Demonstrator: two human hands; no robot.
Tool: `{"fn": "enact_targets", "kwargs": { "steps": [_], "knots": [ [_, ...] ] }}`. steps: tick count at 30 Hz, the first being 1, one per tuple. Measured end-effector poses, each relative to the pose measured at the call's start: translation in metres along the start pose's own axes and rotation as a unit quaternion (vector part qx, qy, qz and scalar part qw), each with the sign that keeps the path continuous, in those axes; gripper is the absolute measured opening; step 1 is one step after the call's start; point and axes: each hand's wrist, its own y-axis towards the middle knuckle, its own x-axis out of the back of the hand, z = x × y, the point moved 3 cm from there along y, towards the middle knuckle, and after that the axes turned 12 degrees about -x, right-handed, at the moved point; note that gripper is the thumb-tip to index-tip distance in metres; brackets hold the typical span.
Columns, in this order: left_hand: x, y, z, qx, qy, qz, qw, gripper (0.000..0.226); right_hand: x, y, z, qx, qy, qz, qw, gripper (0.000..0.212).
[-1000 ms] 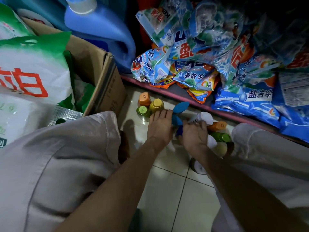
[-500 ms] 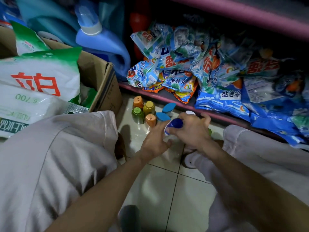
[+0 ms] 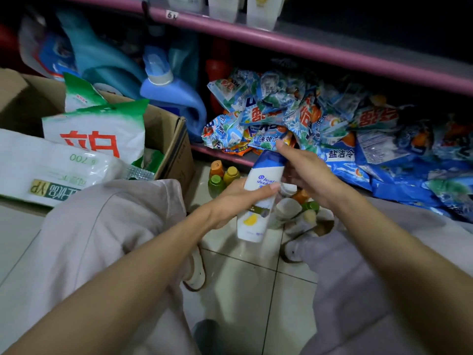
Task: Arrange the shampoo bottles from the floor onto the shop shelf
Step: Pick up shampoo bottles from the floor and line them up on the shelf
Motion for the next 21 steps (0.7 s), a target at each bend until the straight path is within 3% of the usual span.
{"fn": "enact_targets", "kwargs": {
  "steps": [3,6,11,16,21],
  "knots": [
    [0.001,-0.003,0.002,0.013,-0.030,-0.022,0.999,0.023,-0.009,-0.002,-0.002,-0.008,0.041,0.037,0.998,0.027],
    [0.001,-0.003,0.010,0.028,-0.031,-0.040,0.998,0.023,-0.012,0.003,-0.006,-0.005,0.036,0.021,0.999,0.018],
    [0.011,0.003,0.029,0.022,-0.021,-0.112,0.993,0.025,-0.018,0.022,-0.019,-0.061,0.007,-0.013,0.998,0.024],
    [0.045,0.001,0.063,0.047,-0.106,-0.308,0.944,0.036,-0.022,0.055,-0.047,-0.034,-0.232,-0.110,0.966,0.032],
    [0.070,0.003,0.087,0.066,-0.106,-0.389,0.913,0.038,-0.051,0.094,-0.073,0.007,-0.389,-0.106,0.915,0.035]
  ]
}}
